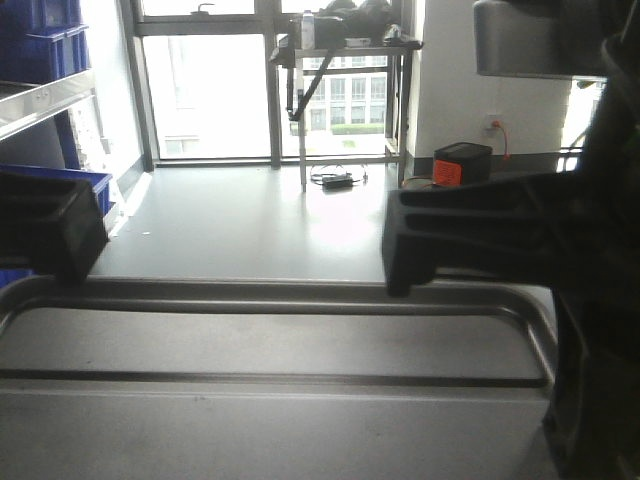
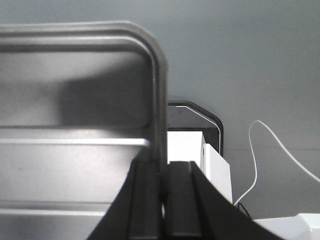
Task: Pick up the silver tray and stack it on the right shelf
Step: 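Carry the silver tray in both grippers while the base turns and drives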
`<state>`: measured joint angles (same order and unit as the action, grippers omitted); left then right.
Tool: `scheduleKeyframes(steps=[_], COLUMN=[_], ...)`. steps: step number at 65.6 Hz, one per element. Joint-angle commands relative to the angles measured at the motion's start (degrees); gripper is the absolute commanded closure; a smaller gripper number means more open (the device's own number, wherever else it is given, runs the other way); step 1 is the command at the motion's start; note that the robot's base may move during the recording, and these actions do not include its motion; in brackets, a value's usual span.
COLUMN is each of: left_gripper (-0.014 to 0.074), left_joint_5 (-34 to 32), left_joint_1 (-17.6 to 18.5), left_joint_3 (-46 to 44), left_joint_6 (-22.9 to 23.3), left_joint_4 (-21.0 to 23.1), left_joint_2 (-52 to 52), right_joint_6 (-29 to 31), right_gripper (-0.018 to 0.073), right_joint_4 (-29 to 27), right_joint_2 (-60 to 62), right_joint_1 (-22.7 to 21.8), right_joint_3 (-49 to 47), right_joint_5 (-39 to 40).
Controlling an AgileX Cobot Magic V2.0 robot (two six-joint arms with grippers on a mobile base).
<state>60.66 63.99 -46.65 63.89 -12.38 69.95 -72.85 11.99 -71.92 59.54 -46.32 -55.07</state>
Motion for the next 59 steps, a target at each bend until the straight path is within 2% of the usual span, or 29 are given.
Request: scheduleKeyframes(steps=[1,59], left_gripper=[0.0689,0.0689], left_joint_5=[-0.66,-0.66], left_joint_1=[0.41,0.41], left_joint_3=[-1.72,-1.72], left_joint_6=[0.12,0.12], left_joint_4=[-0.1,-0.1], left_joint_2=[-1.33,-1.33], right_joint_6=[0.0,0.0], right_gripper=[0.0501,0.0501], right_joint_4=[1.54,1.54], right_joint_2=[1.15,1.15], right_joint_1=[0.11,0.11], right_joint_3=[-1.6,-1.6], right_joint_5=[1.51,1.51])
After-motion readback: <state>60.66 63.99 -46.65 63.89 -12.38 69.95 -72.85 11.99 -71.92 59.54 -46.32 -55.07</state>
